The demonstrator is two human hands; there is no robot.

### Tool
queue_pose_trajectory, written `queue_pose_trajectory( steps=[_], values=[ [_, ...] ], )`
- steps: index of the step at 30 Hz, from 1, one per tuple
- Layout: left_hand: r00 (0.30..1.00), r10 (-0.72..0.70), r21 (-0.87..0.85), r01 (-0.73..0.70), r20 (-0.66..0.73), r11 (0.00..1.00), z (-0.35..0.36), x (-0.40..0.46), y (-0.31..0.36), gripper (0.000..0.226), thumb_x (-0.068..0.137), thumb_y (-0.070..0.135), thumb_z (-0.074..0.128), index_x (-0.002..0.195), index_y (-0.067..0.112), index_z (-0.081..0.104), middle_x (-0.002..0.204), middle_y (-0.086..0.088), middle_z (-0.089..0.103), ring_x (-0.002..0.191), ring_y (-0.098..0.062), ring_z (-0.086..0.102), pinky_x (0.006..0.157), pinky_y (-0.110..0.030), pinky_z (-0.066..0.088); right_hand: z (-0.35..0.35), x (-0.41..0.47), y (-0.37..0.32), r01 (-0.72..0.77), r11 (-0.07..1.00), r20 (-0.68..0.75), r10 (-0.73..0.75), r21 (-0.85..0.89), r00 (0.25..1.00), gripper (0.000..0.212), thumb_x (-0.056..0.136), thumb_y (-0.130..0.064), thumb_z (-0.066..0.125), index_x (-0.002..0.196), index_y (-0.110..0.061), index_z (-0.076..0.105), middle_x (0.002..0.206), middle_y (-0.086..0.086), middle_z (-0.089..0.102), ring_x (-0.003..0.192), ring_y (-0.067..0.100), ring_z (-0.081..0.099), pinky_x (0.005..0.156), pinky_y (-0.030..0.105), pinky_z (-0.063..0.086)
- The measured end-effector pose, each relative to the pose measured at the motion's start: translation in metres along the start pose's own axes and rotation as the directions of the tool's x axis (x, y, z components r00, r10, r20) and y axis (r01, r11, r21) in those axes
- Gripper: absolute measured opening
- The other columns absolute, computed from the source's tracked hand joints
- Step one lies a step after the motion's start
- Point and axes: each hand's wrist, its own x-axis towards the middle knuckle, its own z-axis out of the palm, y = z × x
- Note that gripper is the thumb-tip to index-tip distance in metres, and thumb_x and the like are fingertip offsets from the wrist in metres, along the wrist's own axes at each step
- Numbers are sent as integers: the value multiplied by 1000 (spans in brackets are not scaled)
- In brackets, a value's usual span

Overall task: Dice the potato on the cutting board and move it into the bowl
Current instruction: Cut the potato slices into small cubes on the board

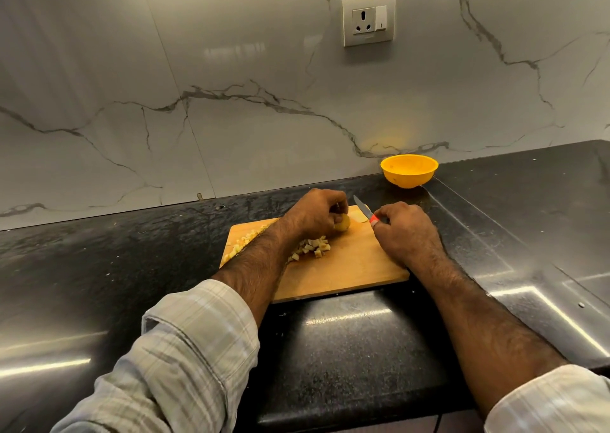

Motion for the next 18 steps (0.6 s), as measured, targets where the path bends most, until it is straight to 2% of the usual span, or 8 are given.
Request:
queue_pose_trajectory(
  steps=[3,7,11,15,18],
  values=[
    [1000,-18,-24,18,-21,1000,0,1,-2,23,96,5,70,111,22,66,115,1,66,108,-18,63,97,-39,58,0,0,1,-1,1000,5,1,-5,1000,36,100,-38,63,129,-19,72,116,3,73,92,14,57,80,34,54],
    [997,0,-29,2,76,1000,1,0,2,21,99,7,65,112,23,60,113,1,63,104,-17,61,89,-32,56,0,0,0,-8,1000,20,8,-6,1000,33,100,-37,63,127,-20,73,115,3,73,92,14,57,77,32,52],
    [988,39,2,-40,149,999,-4,-2,4,22,96,8,69,111,23,65,113,3,64,106,-16,62,85,-29,55,-1,0,-1,-14,1000,31,15,-12,999,31,100,-36,62,124,-19,74,112,4,73,91,15,58,77,33,52],
    [972,2,-9,0,233,1000,-11,-5,4,17,91,27,81,108,24,76,115,10,66,107,-9,64,87,-29,56,-4,-1,-1,-15,1000,24,15,-5,1000,33,100,-36,64,126,-19,73,118,4,73,93,14,57,78,32,53],
    [983,-59,28,55,174,998,-9,-7,4,22,86,40,85,101,25,80,110,11,67,107,-11,63,93,-37,56,-5,-4,-5,24,1000,90,-24,10,996,33,98,-38,65,128,-25,73,120,2,71,99,14,61,82,37,59]
  ],
)
